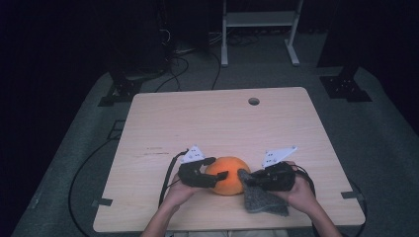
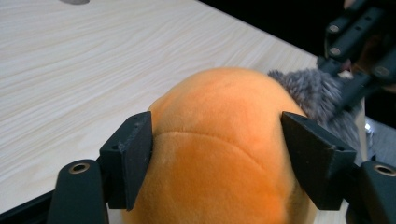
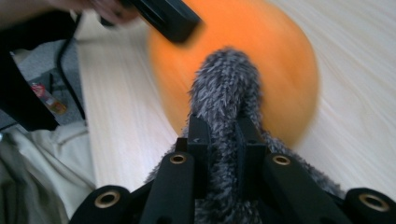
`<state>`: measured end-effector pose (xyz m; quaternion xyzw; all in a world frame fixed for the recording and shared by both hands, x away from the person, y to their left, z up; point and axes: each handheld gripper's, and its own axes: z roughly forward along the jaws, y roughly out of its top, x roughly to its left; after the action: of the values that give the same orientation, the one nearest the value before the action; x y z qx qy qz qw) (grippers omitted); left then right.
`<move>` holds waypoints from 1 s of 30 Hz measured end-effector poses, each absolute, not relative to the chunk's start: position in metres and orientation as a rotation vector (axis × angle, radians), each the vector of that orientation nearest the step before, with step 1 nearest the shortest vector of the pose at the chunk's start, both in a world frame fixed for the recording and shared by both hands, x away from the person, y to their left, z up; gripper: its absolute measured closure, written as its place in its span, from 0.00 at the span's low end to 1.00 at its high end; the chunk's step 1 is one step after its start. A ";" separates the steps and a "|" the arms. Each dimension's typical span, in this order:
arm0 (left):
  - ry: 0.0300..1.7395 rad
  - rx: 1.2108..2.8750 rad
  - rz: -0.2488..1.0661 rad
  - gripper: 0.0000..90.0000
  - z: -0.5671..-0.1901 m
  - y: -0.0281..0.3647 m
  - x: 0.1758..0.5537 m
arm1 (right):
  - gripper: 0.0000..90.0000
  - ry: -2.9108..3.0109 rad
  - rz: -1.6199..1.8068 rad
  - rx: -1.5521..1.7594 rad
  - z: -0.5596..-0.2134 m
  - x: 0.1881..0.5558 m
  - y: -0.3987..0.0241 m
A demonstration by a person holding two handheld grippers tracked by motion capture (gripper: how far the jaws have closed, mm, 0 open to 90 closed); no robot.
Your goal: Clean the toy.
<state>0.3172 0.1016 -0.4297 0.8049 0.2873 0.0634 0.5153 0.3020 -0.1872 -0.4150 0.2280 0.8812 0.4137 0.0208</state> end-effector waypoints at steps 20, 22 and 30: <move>0.728 1.989 -0.044 0.10 -0.438 0.102 0.325 | 0.87 2.739 1.346 0.700 -0.417 0.302 -0.186; 0.704 1.995 -0.005 0.17 -0.435 0.102 0.322 | 0.87 2.735 1.348 0.700 -0.416 0.302 -0.186; 0.551 1.912 0.310 0.29 -0.431 0.096 0.315 | 0.87 2.548 1.394 0.760 -0.403 0.305 -0.193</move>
<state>0.3147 0.0959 -0.4305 0.8026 0.2312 0.1300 0.5344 0.3055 -0.1927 -0.4032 0.2526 0.8466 0.4633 0.0693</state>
